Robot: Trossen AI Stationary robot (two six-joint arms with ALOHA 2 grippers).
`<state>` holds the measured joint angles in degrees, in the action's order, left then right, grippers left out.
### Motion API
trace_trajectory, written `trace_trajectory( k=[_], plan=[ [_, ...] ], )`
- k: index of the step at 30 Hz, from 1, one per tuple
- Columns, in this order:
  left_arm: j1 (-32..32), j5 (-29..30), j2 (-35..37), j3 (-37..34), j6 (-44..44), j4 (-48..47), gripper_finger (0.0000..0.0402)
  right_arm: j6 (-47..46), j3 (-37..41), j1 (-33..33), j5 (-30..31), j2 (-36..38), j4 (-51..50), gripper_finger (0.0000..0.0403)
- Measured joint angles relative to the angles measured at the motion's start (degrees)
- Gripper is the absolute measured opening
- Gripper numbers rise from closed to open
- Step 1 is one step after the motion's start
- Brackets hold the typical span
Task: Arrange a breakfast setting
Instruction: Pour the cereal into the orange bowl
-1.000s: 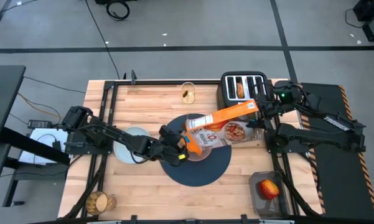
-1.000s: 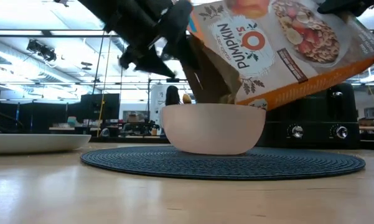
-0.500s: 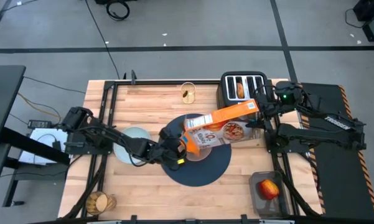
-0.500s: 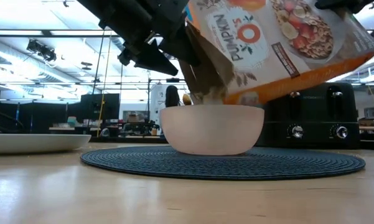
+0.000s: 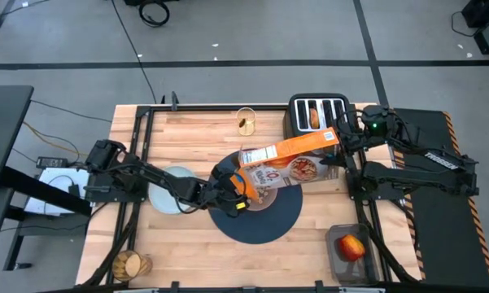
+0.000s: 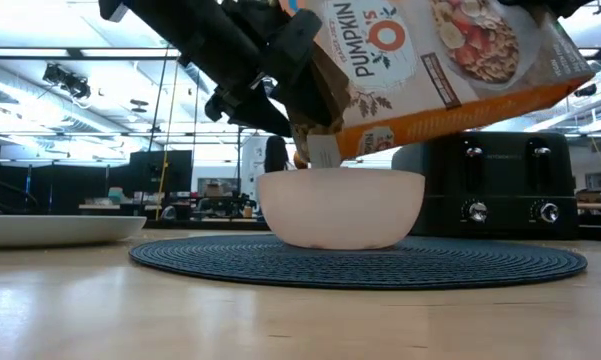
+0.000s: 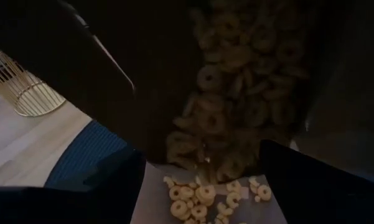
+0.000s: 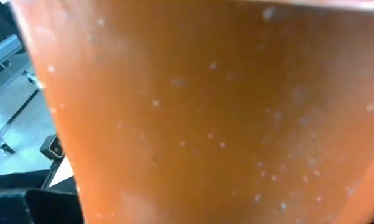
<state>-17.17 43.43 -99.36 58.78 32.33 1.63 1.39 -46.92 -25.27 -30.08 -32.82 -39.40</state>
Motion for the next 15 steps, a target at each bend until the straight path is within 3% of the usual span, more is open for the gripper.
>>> trace_trajectory(
  k=[10,15],
  plan=[
    [-0.36,-0.57,-0.06,0.00,-1.94,-0.57,0.0318,-0.01,0.02,-0.01,0.48,0.42,1.18,0.0310],
    [-1.80,-1.04,-0.06,0.00,-7.05,-0.71,0.0317,0.09,-0.58,0.01,0.44,0.48,0.83,0.0310]
  ],
)
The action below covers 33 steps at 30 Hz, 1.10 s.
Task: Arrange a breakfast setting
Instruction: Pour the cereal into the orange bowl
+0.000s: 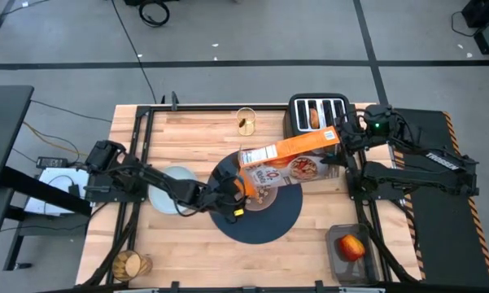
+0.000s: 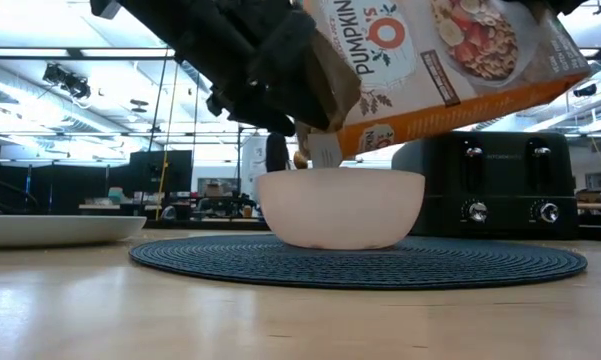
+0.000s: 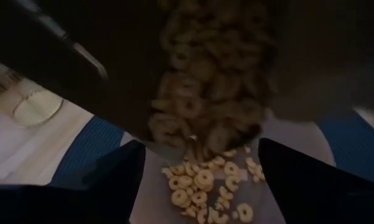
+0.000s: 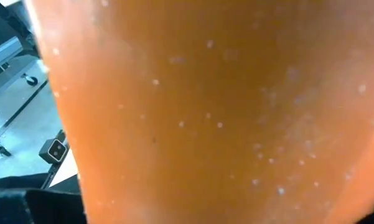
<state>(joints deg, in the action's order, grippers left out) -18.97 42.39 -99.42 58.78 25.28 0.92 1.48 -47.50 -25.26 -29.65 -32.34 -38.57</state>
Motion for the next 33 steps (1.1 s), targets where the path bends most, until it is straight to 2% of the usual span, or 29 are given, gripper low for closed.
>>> trace_trajectory(
  k=[10,14,17,22,33],
  plan=[
    [1.23,-0.45,0.00,-0.02,-8.91,1.12,0.0302,-0.31,-0.45,-0.04,1.82,0.04,0.41,0.0310],
    [2.31,-3.11,0.00,-0.02,-11.11,1.29,0.0302,-0.35,-0.45,-0.04,1.90,0.04,0.37,0.0310],
    [3.34,-7.50,0.00,-0.02,-12.20,2.24,0.0302,-0.37,-0.45,-0.04,2.24,0.04,0.19,0.0310],
    [4.43,-11.85,0.00,-0.02,-13.11,4.28,0.0302,-0.31,-0.45,-0.04,3.01,0.04,0.28,0.0310],
    [4.38,-14.48,0.00,-0.02,-10.89,3.61,0.0302,-0.04,-0.45,-0.04,3.10,0.04,0.30,0.0310]
  ],
)
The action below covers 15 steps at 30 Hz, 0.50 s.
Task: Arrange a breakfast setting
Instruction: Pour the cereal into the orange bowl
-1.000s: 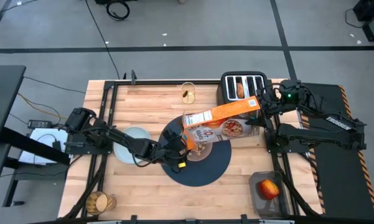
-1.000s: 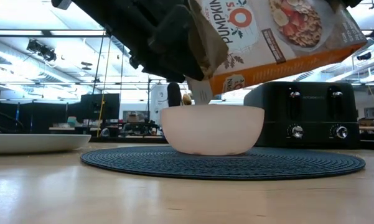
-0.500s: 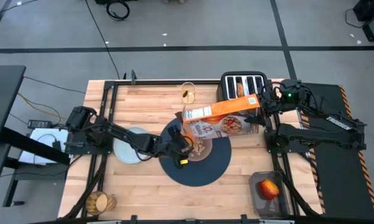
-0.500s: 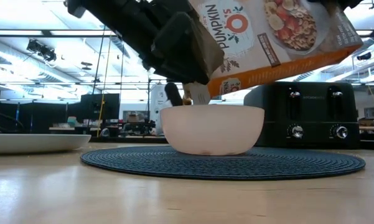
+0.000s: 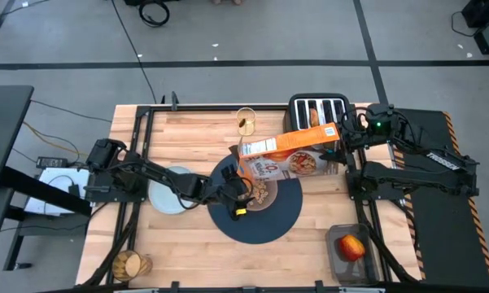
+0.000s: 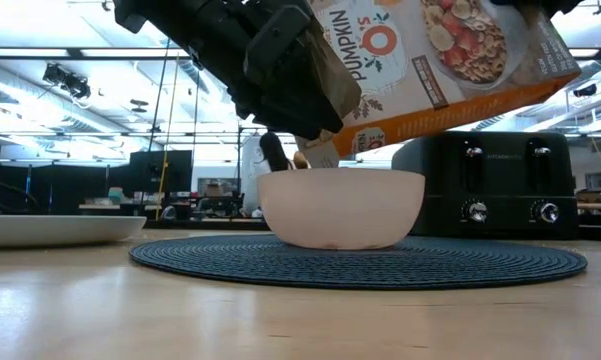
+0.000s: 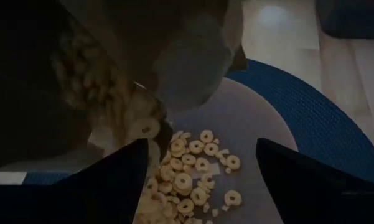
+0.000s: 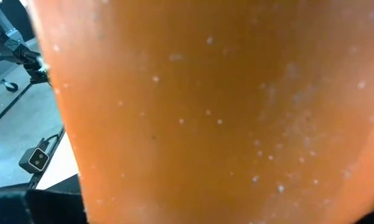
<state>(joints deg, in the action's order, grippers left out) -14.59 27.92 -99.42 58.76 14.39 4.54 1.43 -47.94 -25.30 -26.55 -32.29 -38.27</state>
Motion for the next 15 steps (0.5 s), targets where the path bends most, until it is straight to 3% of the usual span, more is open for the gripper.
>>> trace_trajectory(
  k=[15],
  plan=[
    [-2.04,-0.76,1.74,-0.04,-0.03,-0.98,0.0302,0.20,0.00,0.00,-3.50,1.35,-2.83,0.0310]
  ],
)
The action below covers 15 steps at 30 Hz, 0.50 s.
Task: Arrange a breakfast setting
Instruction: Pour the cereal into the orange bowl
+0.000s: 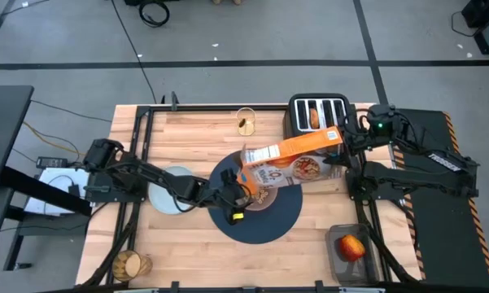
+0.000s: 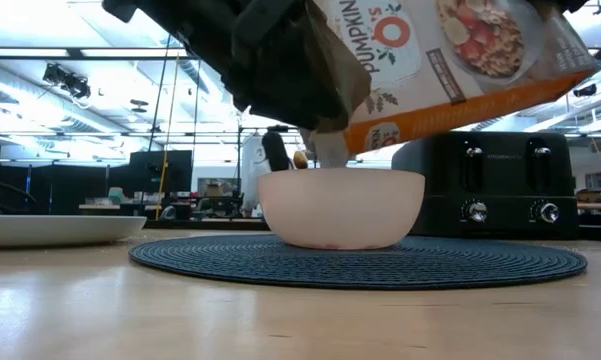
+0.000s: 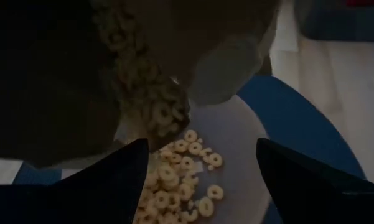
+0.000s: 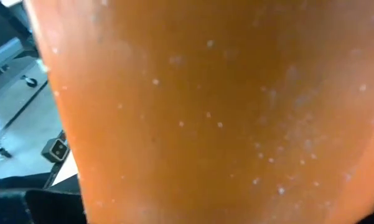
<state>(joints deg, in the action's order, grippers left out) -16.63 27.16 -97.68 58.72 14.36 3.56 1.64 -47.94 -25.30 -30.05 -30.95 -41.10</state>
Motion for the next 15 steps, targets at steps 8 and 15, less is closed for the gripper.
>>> trace_trajectory(
  k=[8,15],
  plan=[
    [-1.47,0.15,0.62,0.00,2.34,1.68,0.0302,0.08,0.04,0.04,-1.30,3.05,-2.56,0.0310],
    [-0.63,0.20,-0.71,0.00,2.56,3.99,0.0302,0.11,0.04,0.04,-0.85,3.65,-2.57,0.0310]
  ],
)
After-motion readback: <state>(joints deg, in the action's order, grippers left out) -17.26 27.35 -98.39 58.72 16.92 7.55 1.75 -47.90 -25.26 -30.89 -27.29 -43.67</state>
